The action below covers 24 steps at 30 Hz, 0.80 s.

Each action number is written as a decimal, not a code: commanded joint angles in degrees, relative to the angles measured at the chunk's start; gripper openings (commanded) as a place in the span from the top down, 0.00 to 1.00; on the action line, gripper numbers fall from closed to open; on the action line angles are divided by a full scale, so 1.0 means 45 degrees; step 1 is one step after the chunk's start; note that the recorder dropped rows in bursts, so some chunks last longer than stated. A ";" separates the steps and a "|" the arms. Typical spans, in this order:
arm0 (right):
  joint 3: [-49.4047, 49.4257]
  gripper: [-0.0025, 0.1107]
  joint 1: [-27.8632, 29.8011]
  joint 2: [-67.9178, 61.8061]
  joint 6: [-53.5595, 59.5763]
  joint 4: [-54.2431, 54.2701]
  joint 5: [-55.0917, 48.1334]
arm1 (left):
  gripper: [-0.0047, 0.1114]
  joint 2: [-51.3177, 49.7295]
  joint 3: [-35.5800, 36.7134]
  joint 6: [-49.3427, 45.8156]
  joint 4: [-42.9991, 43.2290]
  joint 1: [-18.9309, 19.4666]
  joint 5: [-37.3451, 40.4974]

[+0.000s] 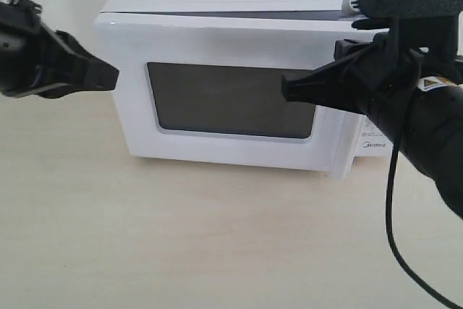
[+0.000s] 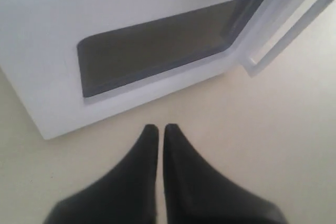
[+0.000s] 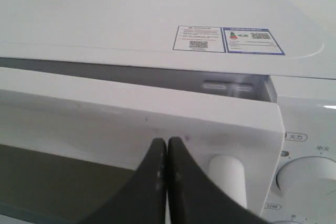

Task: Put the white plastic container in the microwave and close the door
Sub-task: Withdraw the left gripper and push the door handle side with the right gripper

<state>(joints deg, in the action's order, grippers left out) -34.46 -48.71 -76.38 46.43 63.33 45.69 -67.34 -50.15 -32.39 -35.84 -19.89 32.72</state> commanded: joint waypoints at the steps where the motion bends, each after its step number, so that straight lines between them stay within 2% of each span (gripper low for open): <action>1: -0.0362 0.98 0.0585 -0.0310 0.0085 -0.0517 -0.0686 | 0.92 0.3258 0.1951 0.0315 0.0071 -0.0044 -0.1362; 4: -0.0362 0.98 0.0809 -0.0541 -0.0041 -0.0759 -0.0546 | 0.92 0.6157 0.3372 0.1005 0.0319 -0.0044 -0.1184; 11: -0.0362 0.98 0.1678 -0.0967 -0.1186 -0.1635 -0.0734 | 0.92 0.9226 0.4442 0.1005 0.1078 -0.0018 -0.1191; 16: -0.0362 0.98 0.2177 -0.1081 -0.1870 -0.2283 -0.0866 | 0.92 0.9920 0.4621 0.1131 0.1583 -0.0018 -0.1186; 20: -0.0362 0.98 0.2201 -0.1081 -0.2002 -0.2303 -0.0892 | 0.92 0.9920 0.4621 0.2414 0.2599 -0.0018 -0.1168; 24: -0.0362 0.98 0.2201 -0.1081 -0.2002 -0.2303 -0.0892 | 0.92 0.9920 0.4621 0.2470 0.2649 -0.0018 -0.1133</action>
<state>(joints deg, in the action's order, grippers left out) -35.87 -39.65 -81.17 37.42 51.99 40.40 -23.01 -29.60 -22.56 -24.83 -19.89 27.80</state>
